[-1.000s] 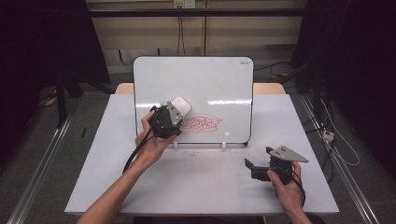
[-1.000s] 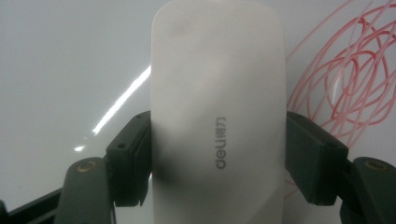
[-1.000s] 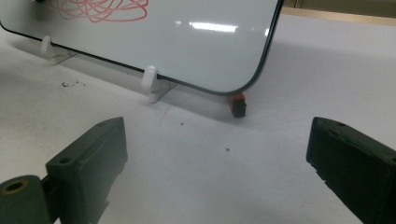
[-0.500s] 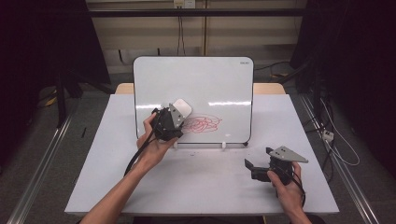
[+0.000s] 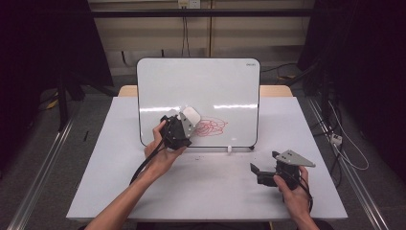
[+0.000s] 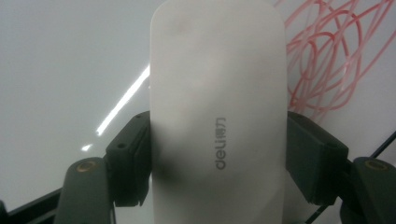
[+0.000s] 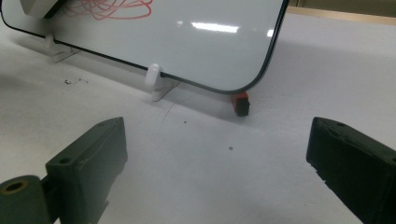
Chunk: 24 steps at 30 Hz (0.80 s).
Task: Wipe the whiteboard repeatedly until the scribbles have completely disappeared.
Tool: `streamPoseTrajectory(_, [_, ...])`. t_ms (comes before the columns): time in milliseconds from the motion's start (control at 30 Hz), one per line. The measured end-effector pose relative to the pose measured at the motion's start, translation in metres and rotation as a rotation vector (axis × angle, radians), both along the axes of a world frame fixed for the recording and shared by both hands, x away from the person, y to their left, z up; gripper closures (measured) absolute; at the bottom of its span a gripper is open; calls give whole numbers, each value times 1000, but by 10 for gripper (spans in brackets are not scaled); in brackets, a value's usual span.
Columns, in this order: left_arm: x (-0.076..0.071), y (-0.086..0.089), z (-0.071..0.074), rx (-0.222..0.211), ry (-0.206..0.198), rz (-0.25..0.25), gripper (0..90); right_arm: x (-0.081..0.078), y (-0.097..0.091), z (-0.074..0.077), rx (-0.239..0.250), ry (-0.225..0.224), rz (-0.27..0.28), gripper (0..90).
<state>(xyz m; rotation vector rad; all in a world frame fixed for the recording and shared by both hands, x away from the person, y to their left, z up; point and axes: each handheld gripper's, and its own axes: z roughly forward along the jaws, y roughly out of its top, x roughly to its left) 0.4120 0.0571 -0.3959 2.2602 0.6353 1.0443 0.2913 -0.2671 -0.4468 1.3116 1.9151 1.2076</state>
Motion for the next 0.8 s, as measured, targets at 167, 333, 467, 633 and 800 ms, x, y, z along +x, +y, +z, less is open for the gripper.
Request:
streamPoseTrajectory(167, [-3, -3, -3, 15, 3, -19, 311, 1, 0, 0, 3, 2, -1, 54])
streamPoseTrajectory(333, [-2, -3, -3, 10, 7, -25, 311, 0, 0, 0, 0, 0, 1, 55])
streamPoseTrajectory(467, [1, -2, 2, -20, 36, -15, 311, 1, -1, 0, 2, 0, 0, 55])
streamPoseTrajectory(633, [6, -3, 8, -22, 35, -14, 312, 0, -1, 0, 3, 0, 2, 55])
streamPoseTrajectory(800, [17, 1, 20, -41, 46, -4, 312, 0, -1, 0, 3, 2, 2, 55])
